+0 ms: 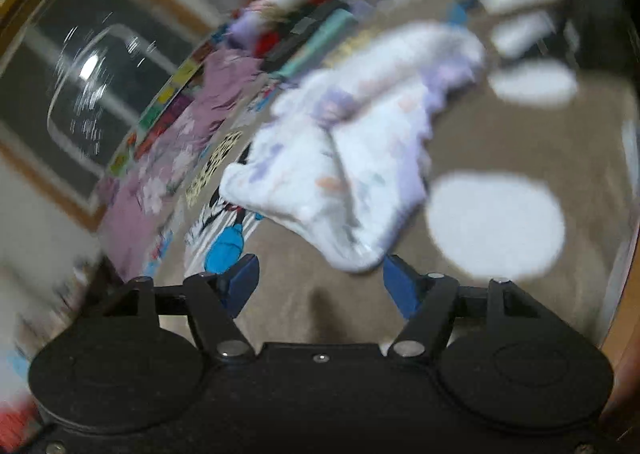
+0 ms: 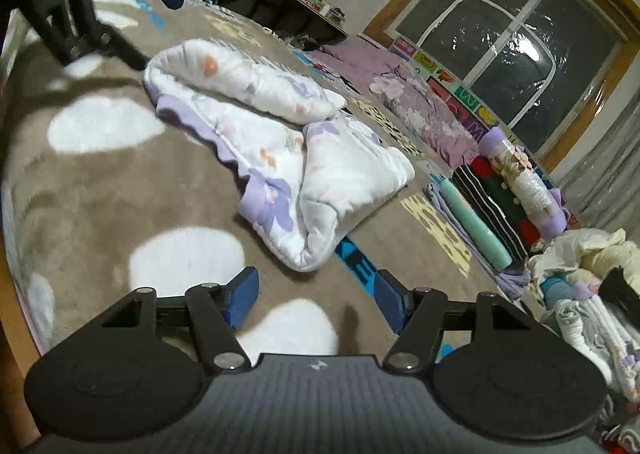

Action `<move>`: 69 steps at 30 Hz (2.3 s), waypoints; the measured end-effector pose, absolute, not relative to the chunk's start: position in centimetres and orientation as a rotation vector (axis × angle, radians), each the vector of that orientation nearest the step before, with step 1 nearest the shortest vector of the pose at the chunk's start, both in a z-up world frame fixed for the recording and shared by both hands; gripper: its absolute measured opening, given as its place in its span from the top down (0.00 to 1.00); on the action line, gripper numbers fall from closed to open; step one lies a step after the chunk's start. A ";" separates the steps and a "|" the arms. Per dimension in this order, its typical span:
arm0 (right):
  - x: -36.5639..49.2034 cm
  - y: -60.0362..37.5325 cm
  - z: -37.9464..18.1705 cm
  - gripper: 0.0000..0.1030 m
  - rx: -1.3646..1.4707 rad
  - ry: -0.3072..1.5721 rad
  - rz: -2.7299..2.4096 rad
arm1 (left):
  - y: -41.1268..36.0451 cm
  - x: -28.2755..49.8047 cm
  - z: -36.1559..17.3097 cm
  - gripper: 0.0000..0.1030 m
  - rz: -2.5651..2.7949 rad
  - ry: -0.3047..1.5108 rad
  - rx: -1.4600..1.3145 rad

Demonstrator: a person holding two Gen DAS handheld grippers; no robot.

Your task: Fold clothes

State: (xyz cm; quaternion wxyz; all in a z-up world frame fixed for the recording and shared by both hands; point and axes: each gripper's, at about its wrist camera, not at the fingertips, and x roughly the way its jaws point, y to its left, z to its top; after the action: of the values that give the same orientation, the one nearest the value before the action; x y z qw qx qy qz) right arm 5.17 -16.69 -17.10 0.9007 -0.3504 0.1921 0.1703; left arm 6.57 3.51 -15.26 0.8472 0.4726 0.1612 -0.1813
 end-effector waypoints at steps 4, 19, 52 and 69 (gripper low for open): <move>5.5 -16.3 -17.7 0.37 -0.750 0.378 0.331 | 2.2 6.4 -16.8 0.32 -0.353 0.274 1.140; 6.1 -15.5 -18.0 0.40 -0.828 0.309 0.342 | 1.3 6.6 -18.4 0.61 -0.381 0.199 1.292; 2.1 -16.3 -15.9 0.85 -0.681 0.336 0.465 | 2.0 2.0 -16.3 0.85 -0.418 0.289 1.087; 0.9 -19.8 -7.6 0.84 -0.435 0.147 0.444 | 5.9 3.8 -6.3 0.82 -0.492 0.212 0.530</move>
State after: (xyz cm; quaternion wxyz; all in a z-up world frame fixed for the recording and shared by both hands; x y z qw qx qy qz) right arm 0.87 -19.78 -7.58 0.9494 -0.2139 0.0720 0.2183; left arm 3.82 5.95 -6.29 0.9298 0.2588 0.1033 -0.2404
